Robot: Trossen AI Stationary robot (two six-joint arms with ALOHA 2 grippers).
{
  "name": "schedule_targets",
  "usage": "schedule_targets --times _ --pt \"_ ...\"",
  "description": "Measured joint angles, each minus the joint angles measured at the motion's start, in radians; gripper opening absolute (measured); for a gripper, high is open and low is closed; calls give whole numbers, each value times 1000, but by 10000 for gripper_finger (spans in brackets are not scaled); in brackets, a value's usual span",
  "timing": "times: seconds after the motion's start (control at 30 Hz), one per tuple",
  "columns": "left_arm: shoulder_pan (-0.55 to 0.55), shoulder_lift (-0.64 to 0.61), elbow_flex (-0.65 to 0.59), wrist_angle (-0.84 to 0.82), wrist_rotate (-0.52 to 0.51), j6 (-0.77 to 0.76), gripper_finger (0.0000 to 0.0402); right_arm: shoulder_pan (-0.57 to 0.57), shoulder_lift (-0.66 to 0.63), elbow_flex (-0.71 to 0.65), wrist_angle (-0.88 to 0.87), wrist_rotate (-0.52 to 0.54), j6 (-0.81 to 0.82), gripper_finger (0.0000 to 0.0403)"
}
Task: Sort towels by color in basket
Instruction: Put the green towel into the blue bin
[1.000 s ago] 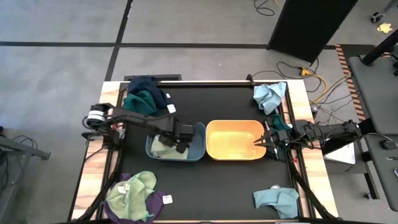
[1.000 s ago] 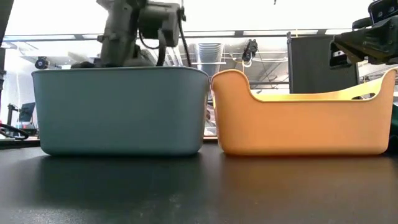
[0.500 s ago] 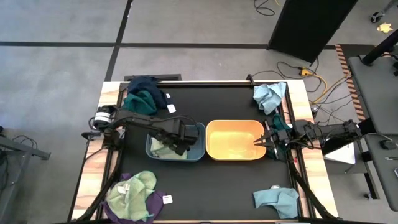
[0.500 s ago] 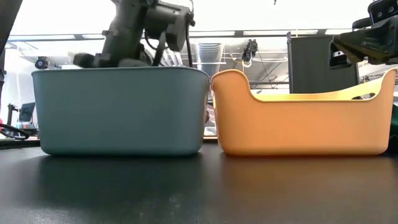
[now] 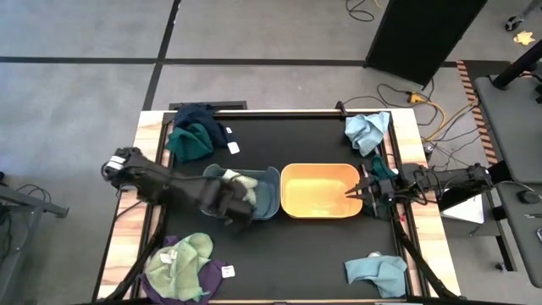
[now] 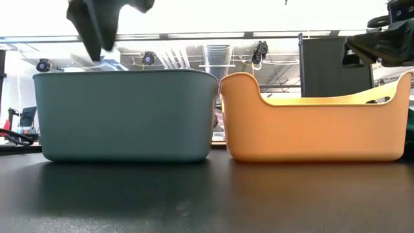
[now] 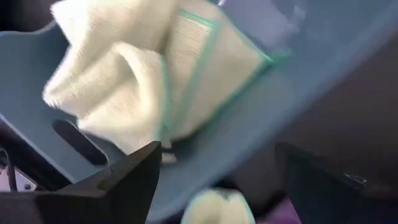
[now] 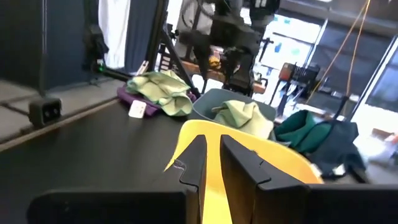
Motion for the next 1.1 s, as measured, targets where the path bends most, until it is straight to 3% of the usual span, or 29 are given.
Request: schedule_targets --times 0.17,0.27,0.37,0.47,0.67,0.9,1.1 --pt "-190 -59 42 6 15 -47 290 0 0 0 0 0 -93 38" --pt "-303 -70 39 6 136 -188 285 0 0 0 0 0 -113 38" --pt "-402 -66 22 5 243 -359 281 0 0 0 0 0 -28 38" --pt "-471 -42 3 7 292 -501 278 0 2 0 0 0 -28 38" --pt "-495 -7 -88 46 423 -714 272 0 4 0 36 -2 -85 38" --pt "-503 0 -286 266 511 -785 261 0 5 0 38 -1 -52 38" --pt "-506 15 -405 296 595 -791 221 0 5 0 38 -1 -40 38"
